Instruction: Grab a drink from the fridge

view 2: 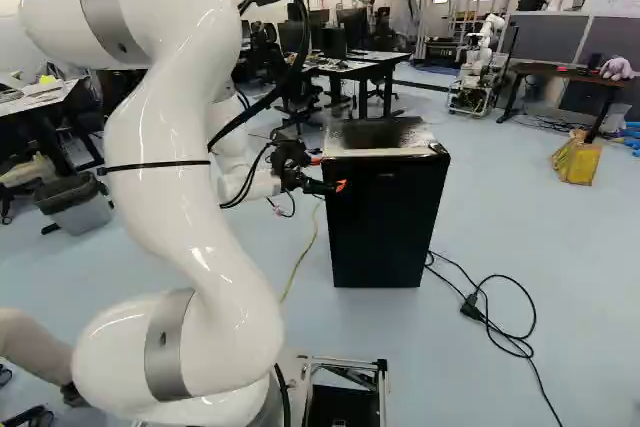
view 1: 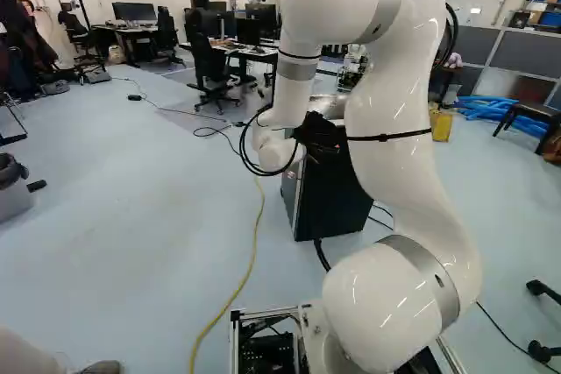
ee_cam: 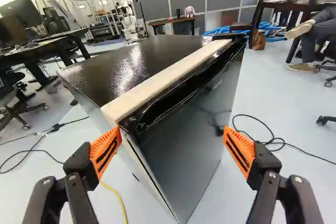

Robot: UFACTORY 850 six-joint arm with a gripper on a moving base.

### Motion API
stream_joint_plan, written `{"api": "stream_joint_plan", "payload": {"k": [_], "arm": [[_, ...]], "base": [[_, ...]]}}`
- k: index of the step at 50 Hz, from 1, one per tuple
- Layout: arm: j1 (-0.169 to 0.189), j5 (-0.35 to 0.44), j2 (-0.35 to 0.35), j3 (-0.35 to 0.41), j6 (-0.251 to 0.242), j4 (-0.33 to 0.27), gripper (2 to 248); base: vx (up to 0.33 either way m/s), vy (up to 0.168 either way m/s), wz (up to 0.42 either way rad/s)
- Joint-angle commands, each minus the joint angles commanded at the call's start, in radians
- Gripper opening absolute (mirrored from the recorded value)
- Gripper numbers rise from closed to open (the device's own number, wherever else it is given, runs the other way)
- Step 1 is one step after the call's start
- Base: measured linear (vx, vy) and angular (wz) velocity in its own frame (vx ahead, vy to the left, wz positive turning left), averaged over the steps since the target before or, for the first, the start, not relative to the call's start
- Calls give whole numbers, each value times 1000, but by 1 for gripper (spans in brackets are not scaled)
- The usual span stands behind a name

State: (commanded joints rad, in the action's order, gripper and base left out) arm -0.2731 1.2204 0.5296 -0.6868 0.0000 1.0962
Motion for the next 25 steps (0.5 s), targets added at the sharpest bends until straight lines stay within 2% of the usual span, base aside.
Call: {"api": "stream_joint_plan", "payload": {"k": [25], "arm": [[21,0,-11,18,0,0,247]], "base": [[0,0,0]]}}
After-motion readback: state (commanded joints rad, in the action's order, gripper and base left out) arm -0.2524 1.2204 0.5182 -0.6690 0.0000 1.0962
